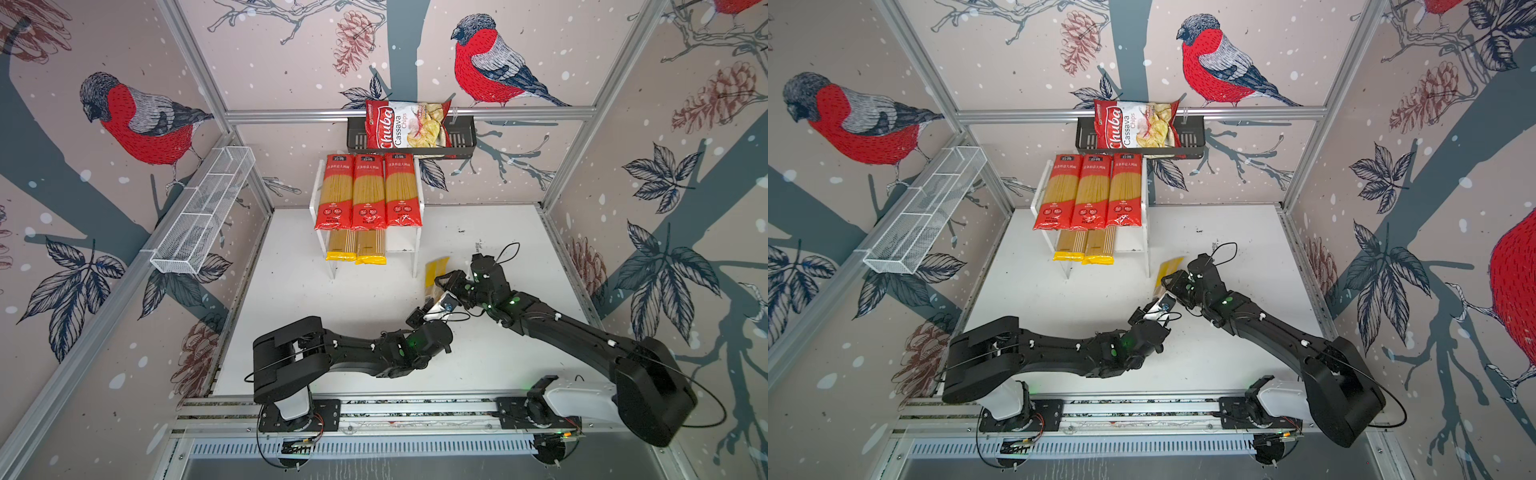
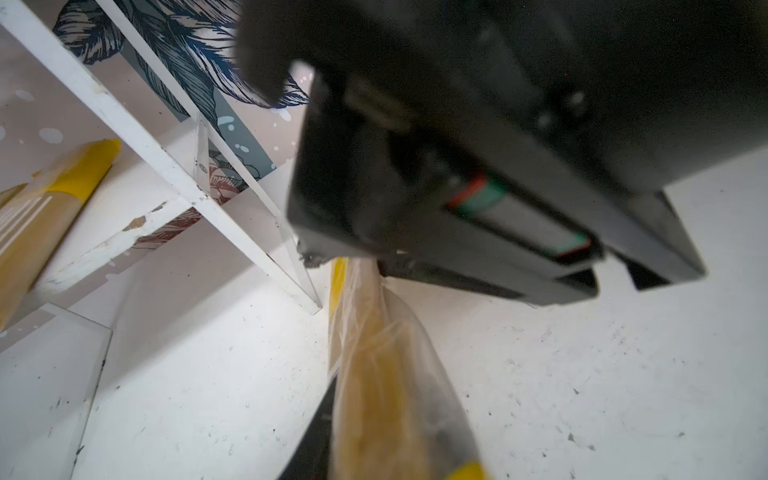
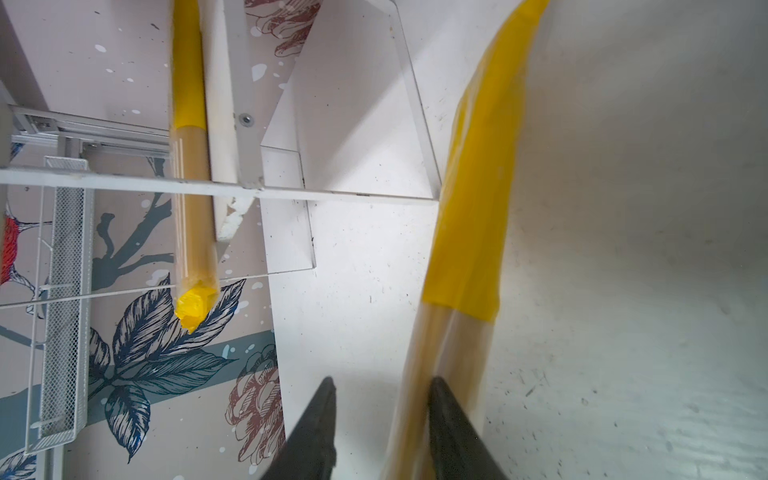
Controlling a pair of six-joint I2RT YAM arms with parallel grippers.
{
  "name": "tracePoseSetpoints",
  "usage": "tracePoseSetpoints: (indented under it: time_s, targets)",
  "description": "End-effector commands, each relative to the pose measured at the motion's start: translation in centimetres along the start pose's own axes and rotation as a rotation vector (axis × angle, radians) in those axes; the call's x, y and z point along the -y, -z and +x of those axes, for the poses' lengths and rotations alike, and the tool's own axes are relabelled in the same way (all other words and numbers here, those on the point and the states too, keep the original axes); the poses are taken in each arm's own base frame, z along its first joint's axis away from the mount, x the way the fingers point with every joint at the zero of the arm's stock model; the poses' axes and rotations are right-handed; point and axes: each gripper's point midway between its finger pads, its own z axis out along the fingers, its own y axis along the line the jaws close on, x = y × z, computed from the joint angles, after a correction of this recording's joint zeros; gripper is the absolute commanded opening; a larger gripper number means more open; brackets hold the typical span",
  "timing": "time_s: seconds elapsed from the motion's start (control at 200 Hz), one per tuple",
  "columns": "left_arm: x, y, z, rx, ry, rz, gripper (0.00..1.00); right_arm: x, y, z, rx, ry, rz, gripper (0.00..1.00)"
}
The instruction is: Place and organize the pasta boxes and bags onto the shelf
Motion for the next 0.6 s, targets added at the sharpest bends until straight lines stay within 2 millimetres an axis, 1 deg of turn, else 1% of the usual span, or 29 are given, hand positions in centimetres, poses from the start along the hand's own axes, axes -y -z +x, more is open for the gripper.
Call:
tracePoseSetpoints:
  time_s: [0.0,0.09,0.205,0.295,0.365,0.485,0.545,0.595]
  targets:
    - [0.0,0.4,-1.4,0.018,0.13,0.033,0.11,-1.4,1.4,-1.7,0.048,0.031,-0.054,0.44]
    - [-0.3,0.6,-1.9,0.009,0.215,0.04,0.04,-1.1,2.4,-3.1,0.084,0.02,-0.054,0.45]
    - [0.0,1.1,-2.9,0.011,0.317,0.087,0.02,0.0,3.6,-4.7,0.132,0.004,-0.039,0.46]
    - [0.0,1.5,-3.6,0.015,0.379,0.108,0.02,0.7,4.2,-5.5,0.155,-0.005,-0.034,0.46]
    - [-0.1,2.0,-4.2,0.018,0.435,0.135,0.02,1.3,4.4,-5.7,0.16,-0.012,-0.022,0.46]
    - [0.0,3.0,-5.3,0.027,0.559,0.199,0.02,2.2,4.3,-5.5,0.157,-0.022,-0.013,0.46]
    - [0.0,3.3,-5.4,0.026,0.611,0.223,0.03,2.5,4.1,-5.2,0.149,-0.031,-0.014,0.46]
    - [0.0,3.5,-5.2,0.012,0.662,0.241,0.04,2.7,3.9,-5.1,0.144,-0.037,-0.017,0.46]
